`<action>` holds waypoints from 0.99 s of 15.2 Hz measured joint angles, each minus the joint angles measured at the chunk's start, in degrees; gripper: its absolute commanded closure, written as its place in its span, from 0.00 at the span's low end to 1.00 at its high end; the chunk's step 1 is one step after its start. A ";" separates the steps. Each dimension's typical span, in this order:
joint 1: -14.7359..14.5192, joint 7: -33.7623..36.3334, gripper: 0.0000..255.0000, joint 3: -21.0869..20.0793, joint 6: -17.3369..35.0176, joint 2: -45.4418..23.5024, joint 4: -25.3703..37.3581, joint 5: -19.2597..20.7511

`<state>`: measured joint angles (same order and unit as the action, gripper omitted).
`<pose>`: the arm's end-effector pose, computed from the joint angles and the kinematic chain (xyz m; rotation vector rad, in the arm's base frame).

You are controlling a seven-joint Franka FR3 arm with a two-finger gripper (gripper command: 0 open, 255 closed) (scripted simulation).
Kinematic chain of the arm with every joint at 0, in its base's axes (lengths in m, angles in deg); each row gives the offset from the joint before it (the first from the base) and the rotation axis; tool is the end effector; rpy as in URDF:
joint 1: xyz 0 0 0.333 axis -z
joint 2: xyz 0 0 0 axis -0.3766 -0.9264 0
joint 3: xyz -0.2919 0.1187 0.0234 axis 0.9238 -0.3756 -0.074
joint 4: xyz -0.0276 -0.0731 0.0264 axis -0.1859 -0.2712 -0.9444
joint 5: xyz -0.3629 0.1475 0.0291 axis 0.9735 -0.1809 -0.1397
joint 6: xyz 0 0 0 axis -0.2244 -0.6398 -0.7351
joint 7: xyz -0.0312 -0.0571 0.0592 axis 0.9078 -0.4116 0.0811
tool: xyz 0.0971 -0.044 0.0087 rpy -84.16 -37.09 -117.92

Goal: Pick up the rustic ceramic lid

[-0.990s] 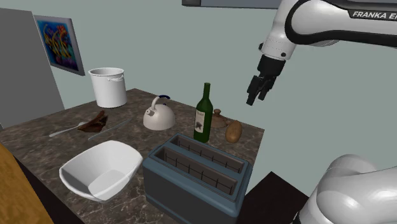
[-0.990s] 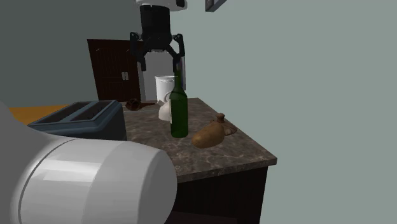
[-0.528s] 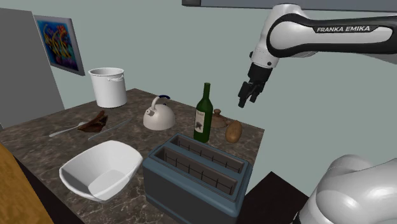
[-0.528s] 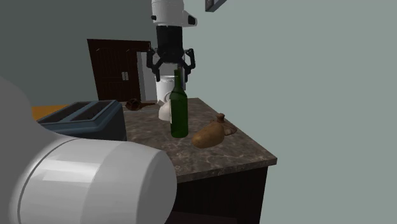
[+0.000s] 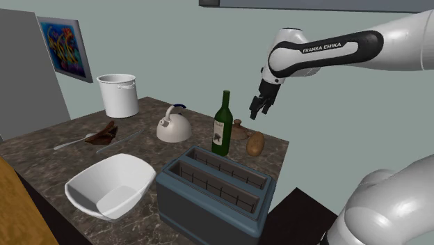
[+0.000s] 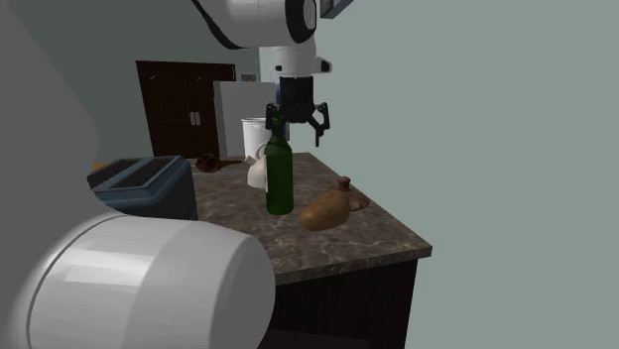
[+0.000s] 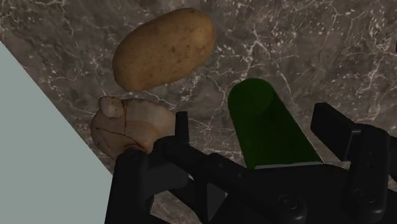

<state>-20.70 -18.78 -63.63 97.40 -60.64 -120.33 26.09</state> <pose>0.4293 -0.0753 0.5243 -3.1261 -0.1506 -0.2414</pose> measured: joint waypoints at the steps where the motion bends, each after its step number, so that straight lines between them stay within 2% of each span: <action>1: -0.02 -0.32 0.00 0.29 1.42 -2.00 0.75 -0.05; 9: 0.57 -4.99 0.00 3.44 10.93 -17.17 7.78 -1.54; 15: 1.61 -9.19 0.00 4.87 15.47 -31.15 17.98 -4.92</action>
<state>-19.09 -27.97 -58.77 112.87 -91.79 -102.35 21.17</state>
